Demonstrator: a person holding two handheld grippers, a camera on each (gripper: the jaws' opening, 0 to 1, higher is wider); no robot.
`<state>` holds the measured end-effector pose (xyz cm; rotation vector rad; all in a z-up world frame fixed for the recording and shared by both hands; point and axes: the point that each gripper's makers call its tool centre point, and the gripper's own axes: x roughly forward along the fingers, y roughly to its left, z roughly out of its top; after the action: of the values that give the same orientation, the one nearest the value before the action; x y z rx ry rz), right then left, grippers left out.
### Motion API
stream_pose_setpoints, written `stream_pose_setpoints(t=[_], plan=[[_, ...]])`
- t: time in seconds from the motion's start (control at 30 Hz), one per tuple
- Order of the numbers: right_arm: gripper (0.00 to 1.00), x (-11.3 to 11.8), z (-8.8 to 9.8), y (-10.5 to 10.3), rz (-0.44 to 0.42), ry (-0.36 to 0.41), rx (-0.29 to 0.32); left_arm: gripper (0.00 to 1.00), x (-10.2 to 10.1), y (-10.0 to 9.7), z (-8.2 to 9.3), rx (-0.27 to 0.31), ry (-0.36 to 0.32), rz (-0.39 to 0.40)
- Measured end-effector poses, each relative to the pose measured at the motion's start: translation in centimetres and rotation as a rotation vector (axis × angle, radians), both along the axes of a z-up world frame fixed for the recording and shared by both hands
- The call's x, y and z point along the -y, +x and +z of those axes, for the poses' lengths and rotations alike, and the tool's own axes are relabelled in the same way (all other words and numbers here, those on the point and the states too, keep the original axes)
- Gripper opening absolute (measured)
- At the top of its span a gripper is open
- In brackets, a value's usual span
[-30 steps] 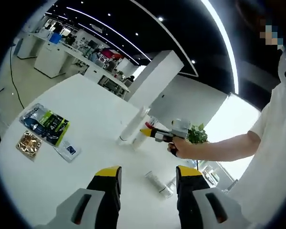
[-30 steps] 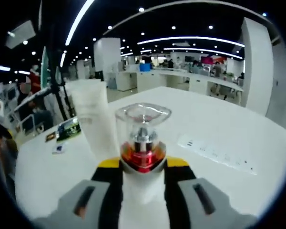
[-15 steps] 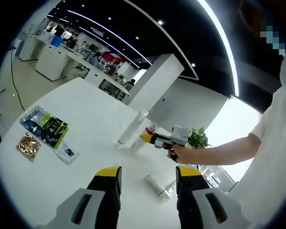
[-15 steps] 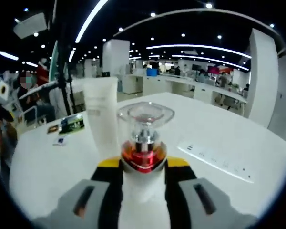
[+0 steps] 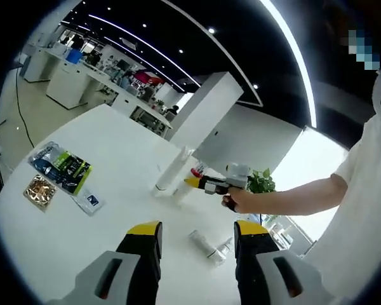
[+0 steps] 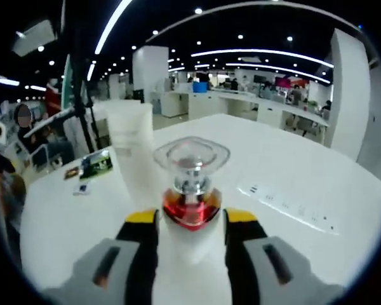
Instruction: Arrange the skincare products in the storage area until every visible bottle or jar stands upright without overlapping.
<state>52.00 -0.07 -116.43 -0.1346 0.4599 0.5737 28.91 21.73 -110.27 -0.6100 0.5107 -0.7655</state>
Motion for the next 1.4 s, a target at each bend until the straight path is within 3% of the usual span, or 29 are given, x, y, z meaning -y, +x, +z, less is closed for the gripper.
stream_pose_setpoints(t=[0.1,0.17,0.2,0.37,0.47,0.6,0.67,0.73,0.83,0.97,1.1,1.17,1.2,1.27,1.33,1.4], plan=[[0.44,0.3,-0.3,-1.4,-0.031,0.008,-0.030,0.47,0.1,0.1,0.3,0.009,-0.004,-0.009],[0.46,0.6,-0.4,-2.7,-0.091,0.065,-0.059,0.47,0.1,0.2,0.4,0.016,0.002,-0.020],[0.47,0.5,0.1,-3.4,-0.109,0.121,-0.048,0.47,0.1,0.2,0.3,0.015,0.005,-0.024],[0.53,1.0,1.0,-5.9,-0.151,0.163,-0.046,0.47,0.0,0.2,0.4,0.020,0.011,-0.045],[0.60,1.6,5.0,-5.9,-0.225,0.350,-0.011,0.47,-0.1,0.1,0.4,0.025,0.008,-0.058],[0.68,2.1,8.7,-5.4,-0.213,0.371,0.030,0.47,0.3,0.0,1.0,0.032,-0.019,-0.068],[0.67,1.6,10.0,-5.2,-0.176,0.372,0.030,0.47,0.6,-0.2,0.9,0.035,-0.016,-0.085],[0.64,0.6,11.7,-5.2,-0.130,0.445,0.013,0.45,0.8,-0.5,0.6,0.024,-0.008,-0.101],[0.68,-0.2,12.9,-4.7,-0.099,0.474,-0.007,0.45,0.9,-0.8,0.6,0.019,-0.028,-0.104],[0.73,-2.4,13.1,-4.5,0.027,0.382,-0.062,0.45,0.9,-1.5,0.4,0.020,-0.046,-0.107],[0.66,-5.1,14.2,-4.1,0.212,0.178,-0.051,0.52,1.2,-2.7,1.2,0.078,-0.085,-0.133],[0.66,-6.1,14.3,-3.7,0.275,0.107,-0.069,0.50,1.4,-3.5,2.0,0.084,-0.147,-0.158],[0.66,-6.5,14.3,-3.6,0.300,0.085,-0.083,0.49,1.6,-3.8,2.1,0.055,-0.189,-0.158],[0.67,-7.0,14.2,-3.2,0.332,0.041,-0.102,0.49,1.6,-3.8,1.7,0.056,-0.169,-0.144],[0.67,-7.3,13.9,-2.5,0.379,-0.035,-0.120,0.49,2.1,-4.2,1.9,0.046,-0.192,-0.158],[0.66,-7.5,13.1,-2.0,0.432,-0.136,-0.150,0.49,2.6,-4.3,1.6,0.037,-0.161,-0.166]])
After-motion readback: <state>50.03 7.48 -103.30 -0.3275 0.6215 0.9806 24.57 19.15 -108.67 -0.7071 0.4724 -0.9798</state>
